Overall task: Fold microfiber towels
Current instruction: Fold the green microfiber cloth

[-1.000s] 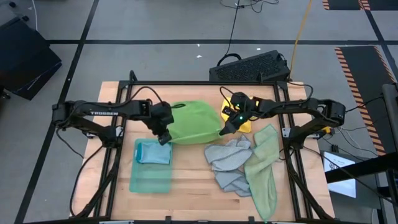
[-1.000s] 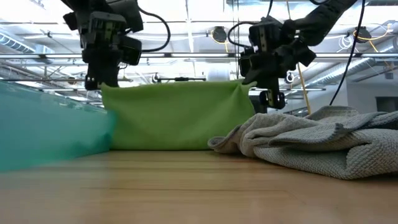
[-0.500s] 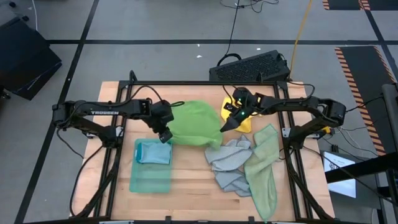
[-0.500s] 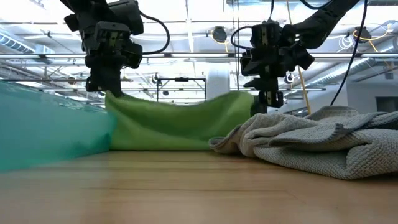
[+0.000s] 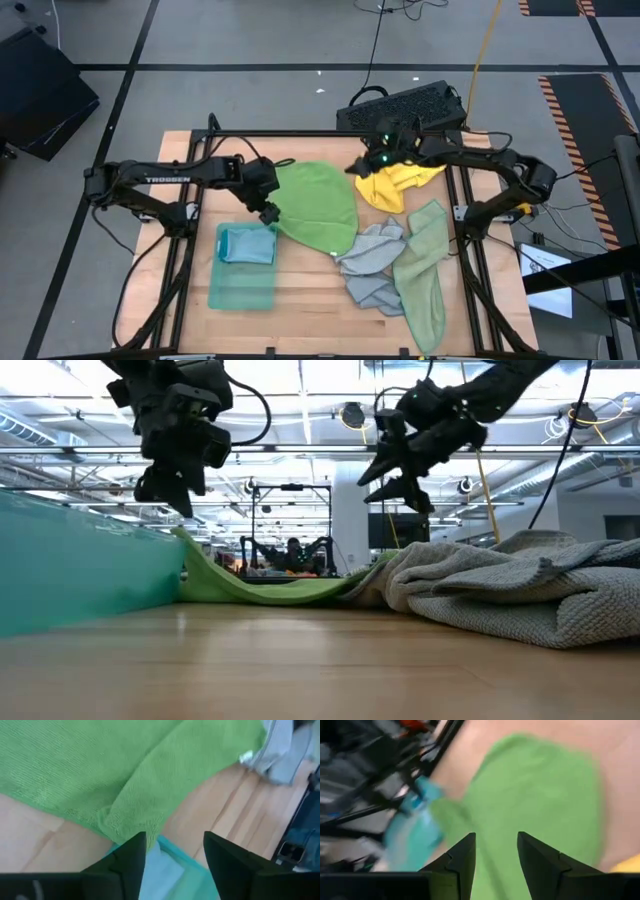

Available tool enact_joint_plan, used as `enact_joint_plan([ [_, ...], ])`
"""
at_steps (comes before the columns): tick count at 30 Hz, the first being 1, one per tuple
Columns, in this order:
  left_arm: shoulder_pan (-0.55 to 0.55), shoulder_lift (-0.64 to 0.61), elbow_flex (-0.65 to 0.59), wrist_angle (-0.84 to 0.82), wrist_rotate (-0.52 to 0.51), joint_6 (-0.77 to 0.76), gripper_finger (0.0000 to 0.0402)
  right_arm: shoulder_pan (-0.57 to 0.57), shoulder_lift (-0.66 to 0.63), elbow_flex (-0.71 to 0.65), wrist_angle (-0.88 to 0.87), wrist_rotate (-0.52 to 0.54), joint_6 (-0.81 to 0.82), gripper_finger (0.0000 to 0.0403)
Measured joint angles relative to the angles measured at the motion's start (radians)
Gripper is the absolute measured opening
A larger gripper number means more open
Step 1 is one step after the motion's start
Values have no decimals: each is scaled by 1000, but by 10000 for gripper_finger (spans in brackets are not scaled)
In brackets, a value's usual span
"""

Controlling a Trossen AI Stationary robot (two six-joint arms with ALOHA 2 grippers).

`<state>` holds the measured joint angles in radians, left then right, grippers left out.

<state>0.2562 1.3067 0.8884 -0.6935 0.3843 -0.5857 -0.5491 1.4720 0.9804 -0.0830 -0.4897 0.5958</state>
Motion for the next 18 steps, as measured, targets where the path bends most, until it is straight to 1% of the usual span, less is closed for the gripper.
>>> enact_joint_plan([
  [2,16,0,30,-29,0,-3,204,-27,36,48,-38,43,-30,139],
  [4,35,0,76,-59,-13,14,204,-60,84,82,-50,41,-7,139],
  [8,112,7,173,-85,-121,38,204,-98,176,144,-82,22,65,139],
  [9,144,21,202,-83,-127,32,205,-99,195,155,-92,16,86,139],
  [12,233,95,283,-101,-129,72,205,-97,248,187,-107,-25,176,142],
  [15,302,203,386,-106,-102,225,205,-95,290,209,-140,-69,291,152],
  [18,355,348,507,-144,-98,373,205,-95,305,210,-153,-76,324,168],
])
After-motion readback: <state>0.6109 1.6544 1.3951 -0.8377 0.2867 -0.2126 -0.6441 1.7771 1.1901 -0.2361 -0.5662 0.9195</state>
